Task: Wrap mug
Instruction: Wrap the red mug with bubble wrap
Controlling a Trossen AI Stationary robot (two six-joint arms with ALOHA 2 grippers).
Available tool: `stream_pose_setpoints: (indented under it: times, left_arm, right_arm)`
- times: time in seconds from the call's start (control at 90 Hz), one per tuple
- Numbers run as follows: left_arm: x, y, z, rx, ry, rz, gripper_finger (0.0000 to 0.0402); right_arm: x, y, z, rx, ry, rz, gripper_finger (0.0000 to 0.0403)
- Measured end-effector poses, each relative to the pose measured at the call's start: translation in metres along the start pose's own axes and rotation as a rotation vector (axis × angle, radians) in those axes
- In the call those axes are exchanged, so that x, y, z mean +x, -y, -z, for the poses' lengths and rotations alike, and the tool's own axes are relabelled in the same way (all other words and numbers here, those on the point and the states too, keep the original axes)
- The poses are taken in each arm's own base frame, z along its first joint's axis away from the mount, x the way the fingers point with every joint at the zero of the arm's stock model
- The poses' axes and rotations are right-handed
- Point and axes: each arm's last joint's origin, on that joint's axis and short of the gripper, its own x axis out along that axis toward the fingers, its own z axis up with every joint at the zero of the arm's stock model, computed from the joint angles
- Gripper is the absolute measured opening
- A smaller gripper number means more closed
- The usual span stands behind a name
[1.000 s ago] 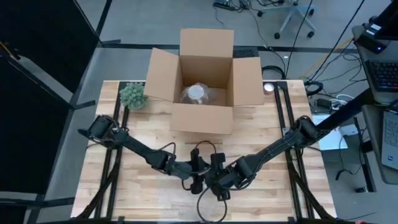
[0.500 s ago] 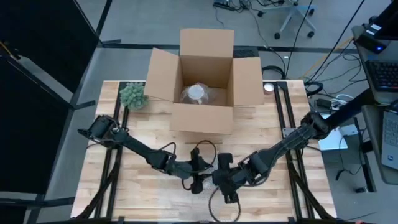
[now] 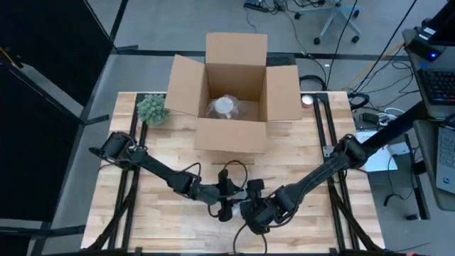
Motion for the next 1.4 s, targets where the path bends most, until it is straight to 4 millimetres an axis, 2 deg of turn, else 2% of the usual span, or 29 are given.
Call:
stream_pose_setpoints:
  times: [0.278,0.844,1.4]
  left_arm:
    - [0.000,0.000,0.000,0.003,-0.010,0.029,0.0161]
    - [0.000,0.002,0.000,0.021,-0.012,0.038,0.0161]
    - [0.000,0.002,0.001,0.023,-0.009,0.033,0.0161]
  right_arm:
    - [0.031,-0.007,0.006,-0.026,-0.075,0.026,0.0242]
    - [0.035,-0.007,0.005,-0.045,-0.064,0.042,0.0242]
    - [0.039,-0.001,-0.001,0.067,-0.072,-0.065,0.0242]
